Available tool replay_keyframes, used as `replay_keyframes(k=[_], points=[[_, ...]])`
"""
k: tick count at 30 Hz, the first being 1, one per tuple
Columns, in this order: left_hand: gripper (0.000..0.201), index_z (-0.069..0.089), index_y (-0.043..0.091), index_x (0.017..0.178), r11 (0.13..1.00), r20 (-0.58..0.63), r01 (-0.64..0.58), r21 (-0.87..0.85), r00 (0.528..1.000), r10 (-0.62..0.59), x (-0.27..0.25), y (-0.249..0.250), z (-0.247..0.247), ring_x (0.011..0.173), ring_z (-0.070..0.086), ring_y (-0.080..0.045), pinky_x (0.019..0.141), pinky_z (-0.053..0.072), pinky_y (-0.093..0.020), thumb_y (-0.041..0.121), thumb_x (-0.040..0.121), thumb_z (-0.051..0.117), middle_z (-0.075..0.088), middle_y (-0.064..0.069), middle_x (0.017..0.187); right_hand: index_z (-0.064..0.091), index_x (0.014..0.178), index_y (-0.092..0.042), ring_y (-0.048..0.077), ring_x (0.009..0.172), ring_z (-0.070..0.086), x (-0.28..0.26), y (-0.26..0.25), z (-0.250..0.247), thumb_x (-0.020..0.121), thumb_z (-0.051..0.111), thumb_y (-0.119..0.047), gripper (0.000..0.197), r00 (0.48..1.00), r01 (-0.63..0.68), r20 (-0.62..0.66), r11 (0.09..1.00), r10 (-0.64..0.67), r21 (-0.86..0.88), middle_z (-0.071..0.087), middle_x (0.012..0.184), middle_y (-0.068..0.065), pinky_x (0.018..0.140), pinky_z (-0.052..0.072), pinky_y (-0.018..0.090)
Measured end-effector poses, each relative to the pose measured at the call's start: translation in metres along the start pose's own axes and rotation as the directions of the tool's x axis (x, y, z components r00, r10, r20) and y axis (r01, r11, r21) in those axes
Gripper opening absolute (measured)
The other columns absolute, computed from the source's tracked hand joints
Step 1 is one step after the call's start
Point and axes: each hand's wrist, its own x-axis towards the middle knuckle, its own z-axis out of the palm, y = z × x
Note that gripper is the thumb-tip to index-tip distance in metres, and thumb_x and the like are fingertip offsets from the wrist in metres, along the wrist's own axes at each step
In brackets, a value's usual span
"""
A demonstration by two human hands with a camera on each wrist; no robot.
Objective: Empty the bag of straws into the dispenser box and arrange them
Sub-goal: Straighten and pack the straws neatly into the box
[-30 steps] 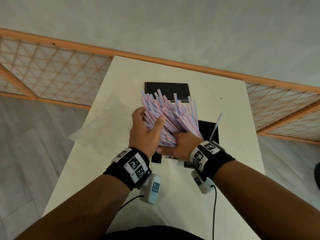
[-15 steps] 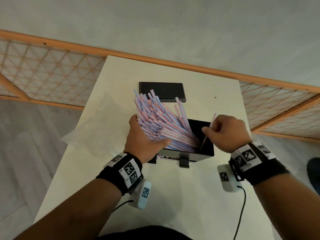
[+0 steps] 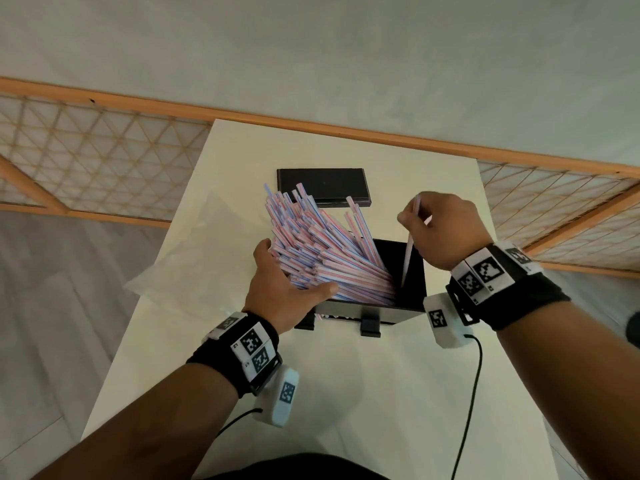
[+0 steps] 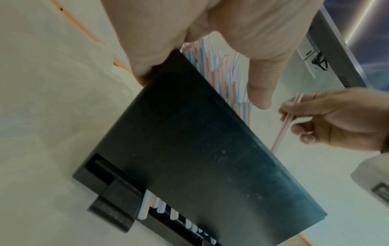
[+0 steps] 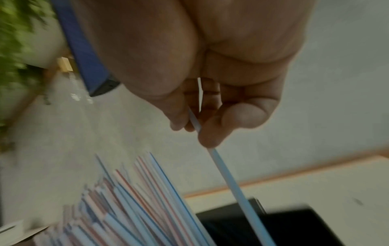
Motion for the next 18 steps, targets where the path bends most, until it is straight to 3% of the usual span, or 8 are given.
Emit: replay_keyframes(k=[2, 4, 6, 7, 9, 12, 15, 18], points=[[0.11, 0.027, 0.021, 0.144, 1.0, 0.006, -0.003, -0.006, 1.0, 0.003, 0.0, 0.001, 0.001, 0.106, 0.062, 0.006, 0.098, 0.052, -0.029, 0.027, 0.061, 0.099, 0.059, 0.024, 0.116, 0.06, 0.078, -0.015, 0.019, 0.077, 0.06, 0.0, -0.015, -0.004, 0.094, 0.061, -0.027, 0.02, 0.99, 0.14, -0.034, 0.99, -0.14, 0.0, 0.067, 0.08, -0.002, 0.068, 0.037, 0.026], [0.11, 0.026, 0.02, 0.144, 1.0, 0.004, -0.01, -0.015, 1.0, 0.011, 0.0, 0.002, 0.002, 0.104, 0.059, 0.01, 0.098, 0.051, -0.028, 0.025, 0.062, 0.098, 0.057, 0.025, 0.115, 0.06, 0.087, -0.017, 0.02, 0.077, 0.06, 0.001, -0.025, 0.003, 0.092, 0.064, -0.032, 0.017, 0.977, 0.214, 0.006, 0.977, -0.214, -0.013, 0.066, 0.089, -0.002, 0.073, 0.041, 0.028], [0.111, 0.026, 0.019, 0.145, 0.999, 0.004, -0.017, -0.033, 1.0, 0.017, 0.0, 0.0, 0.003, 0.106, 0.063, 0.003, 0.1, 0.052, -0.031, 0.025, 0.061, 0.099, 0.057, 0.025, 0.116, 0.06, 0.105, -0.017, 0.019, 0.076, 0.058, -0.002, -0.023, 0.014, 0.086, 0.069, -0.044, 0.034, 0.983, 0.17, 0.073, 0.984, -0.166, -0.052, 0.061, 0.097, -0.002, 0.076, 0.042, 0.027], [0.114, 0.025, 0.018, 0.146, 0.999, 0.006, -0.02, -0.045, 1.0, 0.02, 0.001, -0.001, 0.003, 0.109, 0.065, -0.002, 0.102, 0.052, -0.035, 0.027, 0.059, 0.099, 0.058, 0.024, 0.118, 0.058, 0.105, -0.016, 0.019, 0.077, 0.059, -0.005, -0.018, 0.02, 0.082, 0.072, -0.046, 0.041, 0.989, 0.115, 0.1, 0.991, -0.108, -0.062, 0.06, 0.096, -0.002, 0.076, 0.043, 0.028], [0.126, 0.022, 0.018, 0.149, 0.998, 0.016, -0.004, -0.062, 1.0, 0.005, 0.0, -0.003, 0.001, 0.115, 0.065, -0.009, 0.105, 0.052, -0.042, 0.039, 0.051, 0.099, 0.06, 0.017, 0.125, 0.056, 0.094, -0.017, 0.021, 0.079, 0.062, -0.014, -0.006, 0.028, 0.076, 0.074, -0.043, 0.036, 0.983, 0.012, 0.184, 0.992, 0.011, -0.125, 0.063, 0.089, -0.001, 0.07, 0.047, 0.029], [0.137, 0.017, 0.022, 0.15, 0.998, 0.043, 0.012, -0.065, 0.999, -0.009, -0.001, -0.006, -0.001, 0.118, 0.064, -0.008, 0.107, 0.052, -0.043, 0.055, 0.04, 0.092, 0.06, 0.013, 0.132, 0.053, 0.088, -0.022, 0.024, 0.083, 0.061, -0.025, 0.005, 0.046, 0.071, 0.074, -0.036, 0.03, 0.914, -0.002, 0.39, 0.96, 0.115, -0.279, 0.063, 0.087, 0.001, 0.063, 0.044, 0.026], [0.135, 0.017, 0.025, 0.149, 0.998, 0.076, -0.005, -0.067, 0.997, 0.01, -0.001, -0.008, 0.001, 0.118, 0.062, -0.004, 0.104, 0.052, -0.037, 0.053, 0.041, 0.094, 0.058, 0.015, 0.132, 0.044, 0.101, -0.016, 0.028, 0.091, 0.062, -0.022, 0.003, 0.07, 0.073, 0.074, -0.031, 0.044, 0.873, -0.01, 0.464, 0.955, 0.153, -0.296, 0.058, 0.093, 0.004, 0.068, 0.049, 0.032], [0.129, 0.017, 0.02, 0.149, 0.997, 0.08, -0.019, -0.079, 0.996, 0.026, -0.002, -0.007, 0.002, 0.114, 0.061, 0.006, 0.099, 0.053, -0.027, 0.036, 0.051, 0.1, 0.055, 0.019, 0.131, 0.04, 0.102, -0.019, 0.029, 0.093, 0.061, -0.019, 0.001, 0.087, 0.073, 0.073, -0.026, 0.045, 0.885, -0.008, 0.451, 0.971, 0.118, -0.238, 0.055, 0.093, 0.003, 0.071, 0.046, 0.032]])
